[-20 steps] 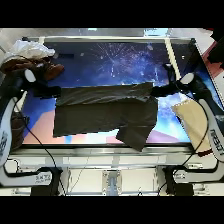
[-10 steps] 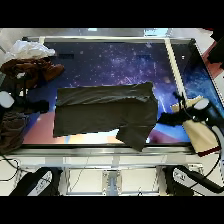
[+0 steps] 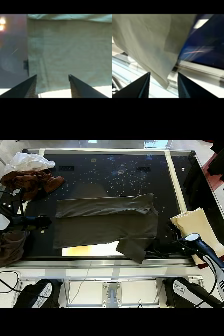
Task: Fold the shirts.
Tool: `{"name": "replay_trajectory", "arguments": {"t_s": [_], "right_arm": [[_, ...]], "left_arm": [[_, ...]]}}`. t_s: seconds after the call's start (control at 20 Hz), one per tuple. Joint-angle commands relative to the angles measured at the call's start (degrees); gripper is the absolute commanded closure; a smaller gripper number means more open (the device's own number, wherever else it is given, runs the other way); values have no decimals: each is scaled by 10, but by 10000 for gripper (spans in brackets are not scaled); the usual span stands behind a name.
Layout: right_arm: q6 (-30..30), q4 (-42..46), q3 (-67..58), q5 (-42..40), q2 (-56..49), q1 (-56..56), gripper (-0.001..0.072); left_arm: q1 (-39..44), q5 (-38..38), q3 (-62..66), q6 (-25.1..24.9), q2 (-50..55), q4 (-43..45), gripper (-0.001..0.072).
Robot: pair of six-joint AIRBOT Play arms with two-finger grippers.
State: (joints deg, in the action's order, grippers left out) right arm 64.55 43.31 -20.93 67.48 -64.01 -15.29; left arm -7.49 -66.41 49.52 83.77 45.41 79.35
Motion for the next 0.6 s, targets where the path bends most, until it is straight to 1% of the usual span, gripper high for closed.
{"name": "replay_trajectory", "arguments": {"t_s": [0.0,0.1,0.25,0.4,0.45,0.5,0.55], "right_arm": [[-3,-36,28,-20,1,0,305],[-3,-54,36,-29,1,0,305],[2,-57,38,-44,1,22,306],[35,-58,37,-86,1,85,314],[36,-64,37,-96,1,101,424],[25,-74,37,-101,1,110,624],[3,-88,37,-100,1,111,684]], "left_arm": [[0,0,-1,0,-3,-14,232],[0,1,-1,0,-3,-14,232],[0,1,-1,0,-3,-14,232],[0,0,-1,0,-3,-13,232],[0,0,-1,0,-3,-13,232],[0,0,-1,-1,-3,-13,232],[0,2,-1,-3,-3,-10,232]]}}
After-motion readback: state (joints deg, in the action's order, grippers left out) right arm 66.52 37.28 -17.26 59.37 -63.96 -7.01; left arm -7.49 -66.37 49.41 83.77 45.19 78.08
